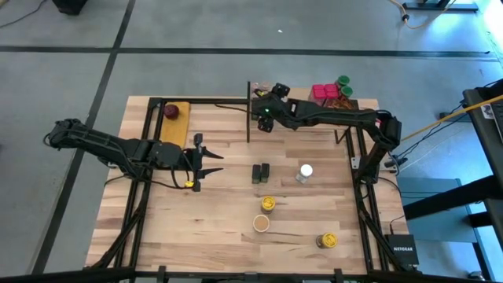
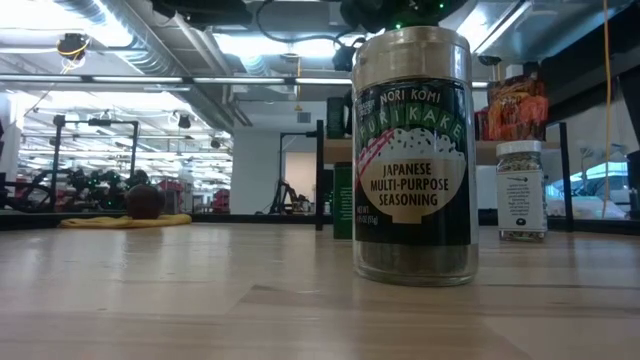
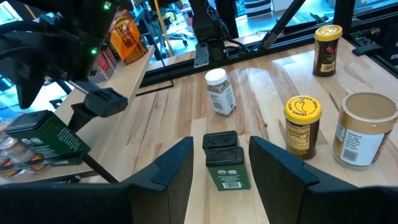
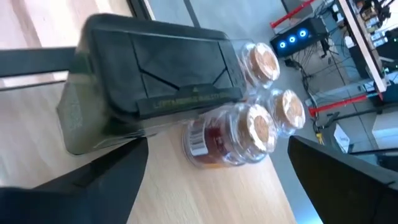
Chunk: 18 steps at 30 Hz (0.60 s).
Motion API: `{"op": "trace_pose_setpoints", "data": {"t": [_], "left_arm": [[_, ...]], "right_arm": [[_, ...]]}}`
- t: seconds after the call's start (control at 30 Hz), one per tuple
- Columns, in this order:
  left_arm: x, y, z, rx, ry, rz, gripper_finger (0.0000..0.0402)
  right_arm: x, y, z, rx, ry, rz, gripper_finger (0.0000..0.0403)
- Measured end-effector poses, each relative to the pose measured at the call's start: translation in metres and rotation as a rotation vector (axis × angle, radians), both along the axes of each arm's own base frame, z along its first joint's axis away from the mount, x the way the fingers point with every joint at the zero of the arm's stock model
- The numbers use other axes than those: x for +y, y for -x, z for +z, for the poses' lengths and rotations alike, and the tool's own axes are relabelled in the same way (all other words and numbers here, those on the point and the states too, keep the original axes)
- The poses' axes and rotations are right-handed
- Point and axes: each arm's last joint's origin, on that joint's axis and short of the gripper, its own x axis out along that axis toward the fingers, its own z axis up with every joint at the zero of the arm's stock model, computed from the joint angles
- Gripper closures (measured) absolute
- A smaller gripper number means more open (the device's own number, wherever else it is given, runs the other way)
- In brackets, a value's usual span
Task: Shelf spices
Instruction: Put the right black seasoning can on the shelf
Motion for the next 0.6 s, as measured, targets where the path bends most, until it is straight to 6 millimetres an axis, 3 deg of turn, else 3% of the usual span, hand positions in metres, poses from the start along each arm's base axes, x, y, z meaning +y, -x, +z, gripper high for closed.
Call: {"op": "trace_pose_setpoints", "data": {"t": [0.27, 0.6], "left_arm": [[0.0000, 0.0001, 0.0001, -0.001, 0.004, 0.001, 0.0251], [0.0000, 0.0000, 0.0000, 0.000, 0.004, 0.001, 0.0251]], "right_arm": [[0.0000, -0.0036, 0.0022, -0.016, -0.001, 0.071, 0.0010], [-0.0005, -0.0027, 0.0026, 0.002, 0.033, 0.041, 0.0010]]}}
